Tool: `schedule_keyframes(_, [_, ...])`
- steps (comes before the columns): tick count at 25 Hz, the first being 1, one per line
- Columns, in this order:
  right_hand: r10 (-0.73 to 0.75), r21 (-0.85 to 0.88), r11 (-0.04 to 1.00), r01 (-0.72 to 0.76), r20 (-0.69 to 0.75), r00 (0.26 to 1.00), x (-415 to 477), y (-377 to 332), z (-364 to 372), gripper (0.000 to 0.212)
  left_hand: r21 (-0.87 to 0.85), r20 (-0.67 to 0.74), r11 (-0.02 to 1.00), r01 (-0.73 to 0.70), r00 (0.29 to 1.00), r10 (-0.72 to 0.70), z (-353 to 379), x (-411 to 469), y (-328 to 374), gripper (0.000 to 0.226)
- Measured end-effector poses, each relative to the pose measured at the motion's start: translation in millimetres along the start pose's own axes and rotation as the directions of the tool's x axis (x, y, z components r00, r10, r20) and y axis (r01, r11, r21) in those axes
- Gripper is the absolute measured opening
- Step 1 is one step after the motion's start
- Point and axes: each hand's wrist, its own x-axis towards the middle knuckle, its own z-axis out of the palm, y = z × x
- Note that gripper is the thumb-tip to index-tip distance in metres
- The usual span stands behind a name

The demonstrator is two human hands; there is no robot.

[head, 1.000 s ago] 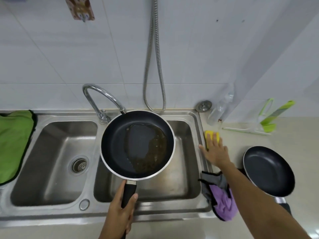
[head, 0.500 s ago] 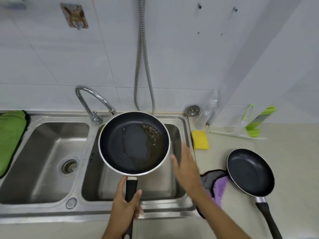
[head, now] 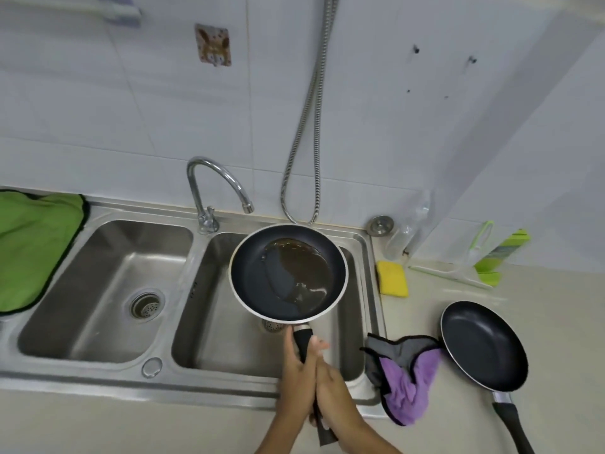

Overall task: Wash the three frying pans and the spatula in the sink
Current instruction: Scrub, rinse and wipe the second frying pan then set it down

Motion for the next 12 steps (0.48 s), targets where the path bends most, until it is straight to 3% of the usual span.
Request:
schedule_keyframes(3, [-0.094, -0.127, 0.987, 0.095, 0.015, 0.995, 6.2, 18.9, -16.0, 0.04, -0.135, 0.071, 0.979, 0.149, 0.988, -0.141, -3.1, 1.0, -4.2, 0.03])
schedule_keyframes(5, [-0.111, -0.145, 0.983, 0.115, 0.037, 0.993, 5.9, 26.5, -27.3, 0.033, -0.085, 0.114, 0.98, 0.182, 0.979, -0.171, -16.1, 3.8, -5.1, 0.045])
schedule_keyframes(8, [-0.103, -0.173, 0.978, 0.114, 0.073, 0.992, 7.4, 30.5, -34.5, 0.021, 0.295, 0.055, 0.952, 0.08, 0.993, -0.1, -55.9, 15.0, 6.2, 0.042])
schedule_keyframes(10, [-0.095, -0.188, 0.976, 0.108, 0.074, 0.993, 9.7, 29.4, -32.9, 0.019, 0.531, -0.045, 0.848, 0.0, 0.999, 0.028, -87.3, 32.6, 23.2, 0.039])
schedule_keyframes(12, [-0.113, -0.18, 0.976, 0.126, 0.08, 0.99, 12.5, 27.3, -27.7, 0.018, 0.649, -0.082, 0.76, -0.037, 0.99, 0.119, -116.0, 59.7, 48.6, 0.038])
